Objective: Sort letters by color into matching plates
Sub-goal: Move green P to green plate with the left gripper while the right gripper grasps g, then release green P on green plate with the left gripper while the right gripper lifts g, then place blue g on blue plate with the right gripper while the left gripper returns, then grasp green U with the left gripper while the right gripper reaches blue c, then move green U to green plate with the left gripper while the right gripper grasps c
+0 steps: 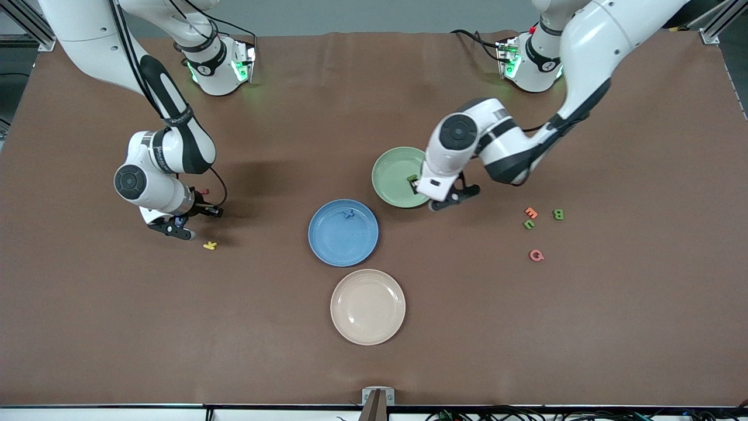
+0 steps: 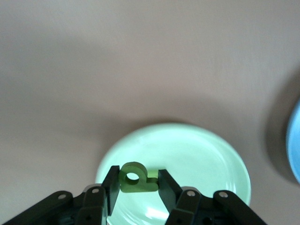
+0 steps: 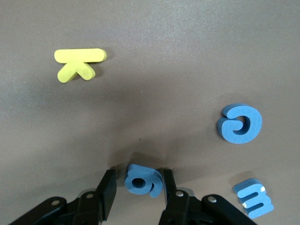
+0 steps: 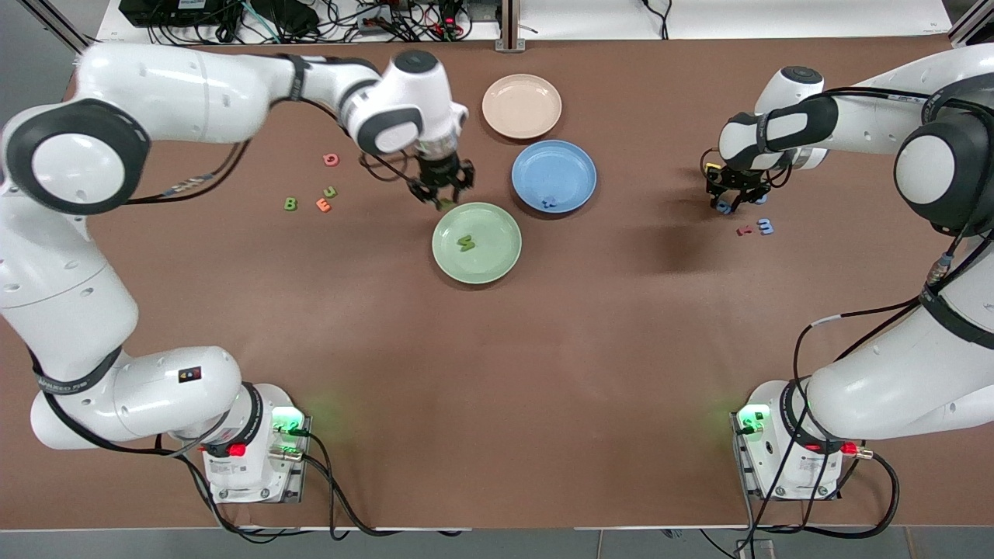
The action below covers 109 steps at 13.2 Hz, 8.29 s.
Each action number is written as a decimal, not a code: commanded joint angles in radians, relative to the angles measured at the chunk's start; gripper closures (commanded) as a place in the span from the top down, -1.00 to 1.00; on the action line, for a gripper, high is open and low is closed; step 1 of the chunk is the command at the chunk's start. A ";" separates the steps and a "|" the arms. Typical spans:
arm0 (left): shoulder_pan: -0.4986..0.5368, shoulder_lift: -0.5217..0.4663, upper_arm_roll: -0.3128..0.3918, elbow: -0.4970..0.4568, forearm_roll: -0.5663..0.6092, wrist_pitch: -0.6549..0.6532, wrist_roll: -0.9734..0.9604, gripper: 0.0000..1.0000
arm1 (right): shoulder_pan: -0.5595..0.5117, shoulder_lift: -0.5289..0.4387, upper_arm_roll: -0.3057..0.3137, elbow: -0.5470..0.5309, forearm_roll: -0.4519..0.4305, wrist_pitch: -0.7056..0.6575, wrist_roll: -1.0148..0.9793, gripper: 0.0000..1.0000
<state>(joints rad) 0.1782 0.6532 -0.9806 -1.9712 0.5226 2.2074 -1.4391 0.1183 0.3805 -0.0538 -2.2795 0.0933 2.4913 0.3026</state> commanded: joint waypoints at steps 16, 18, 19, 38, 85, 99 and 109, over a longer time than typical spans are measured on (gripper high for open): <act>-0.038 -0.073 0.181 0.103 0.020 -0.058 -0.054 0.99 | 0.216 -0.032 0.008 0.207 -0.009 -0.264 0.318 -0.70; 0.082 -0.099 0.171 0.071 0.020 -0.061 0.072 0.99 | 0.318 -0.008 0.009 0.282 0.005 -0.262 0.476 -0.70; 0.127 -0.099 0.171 0.066 0.020 -0.061 0.142 0.98 | 0.372 0.035 0.008 0.337 0.028 -0.261 0.548 -0.70; 0.400 0.006 0.180 -0.072 0.145 0.072 0.499 0.06 | 0.590 0.423 0.008 0.825 0.135 -0.201 0.877 0.73; 0.483 -0.038 -0.064 -0.098 0.178 0.092 0.456 -1.00 | -0.166 0.018 -0.004 0.003 -0.110 0.075 -0.379 0.31; 0.127 0.016 -0.102 -0.077 0.178 0.091 -0.047 -1.00 | -0.079 -0.083 0.002 0.038 -0.104 -0.086 -0.233 -0.59; -0.117 0.049 0.040 -0.071 0.191 0.123 -0.208 -0.29 | 0.397 0.030 0.002 0.369 -0.006 -0.266 0.468 -0.60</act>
<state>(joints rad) 0.0612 0.6959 -0.9451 -2.0540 0.7087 2.3219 -1.6380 0.4368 0.3060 -0.0391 -2.0238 0.0308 2.2417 0.6623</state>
